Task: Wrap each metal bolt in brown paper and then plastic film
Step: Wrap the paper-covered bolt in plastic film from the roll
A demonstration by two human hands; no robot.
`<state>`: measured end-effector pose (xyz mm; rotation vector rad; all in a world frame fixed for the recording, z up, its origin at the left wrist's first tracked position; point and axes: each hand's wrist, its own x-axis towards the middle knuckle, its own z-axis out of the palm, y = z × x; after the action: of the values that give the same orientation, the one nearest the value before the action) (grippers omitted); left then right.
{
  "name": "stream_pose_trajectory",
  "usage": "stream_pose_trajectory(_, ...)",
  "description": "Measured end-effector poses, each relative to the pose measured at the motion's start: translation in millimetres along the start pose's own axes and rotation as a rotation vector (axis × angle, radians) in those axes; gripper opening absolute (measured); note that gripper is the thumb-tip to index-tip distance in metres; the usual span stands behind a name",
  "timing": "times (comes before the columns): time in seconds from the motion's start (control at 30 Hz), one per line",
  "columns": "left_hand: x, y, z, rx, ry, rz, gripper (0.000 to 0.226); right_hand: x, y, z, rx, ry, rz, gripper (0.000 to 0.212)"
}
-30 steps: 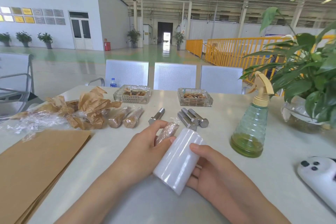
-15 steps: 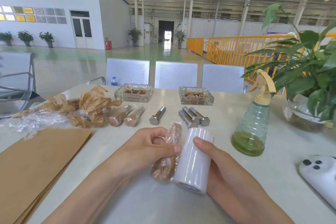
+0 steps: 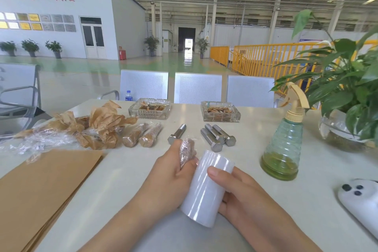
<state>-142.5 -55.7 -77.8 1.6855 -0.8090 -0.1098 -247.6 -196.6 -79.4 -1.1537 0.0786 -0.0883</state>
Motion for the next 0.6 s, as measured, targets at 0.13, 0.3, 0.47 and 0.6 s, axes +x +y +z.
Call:
stream_pose_trajectory(0.13, 1.3, 3.7, 2.3, -0.051, -0.003, -0.073, 0.062, 0.0, 1.5, 3.3, -0.066, -0.031, -0.007, 0.044)
stream_pose_trajectory(0.3, 0.5, 5.6, 0.9, -0.227, -0.098, -0.185, 0.070, -0.3, 2.5, 5.4, -0.092, -0.079, 0.001, 0.039)
stream_pose_trajectory(0.47, 4.1, 5.9, -2.1, -0.270, -0.063, -0.147, 0.056, -0.2, 7.0, 7.0, -0.116, -0.034, -0.049, 0.042)
stream_pose_trajectory(0.6, 6.3, 10.8, -4.2, -0.231, -0.041, -0.122, 0.059, -0.4, 9.7, 8.0, -0.224, 0.063, -0.109, 0.044)
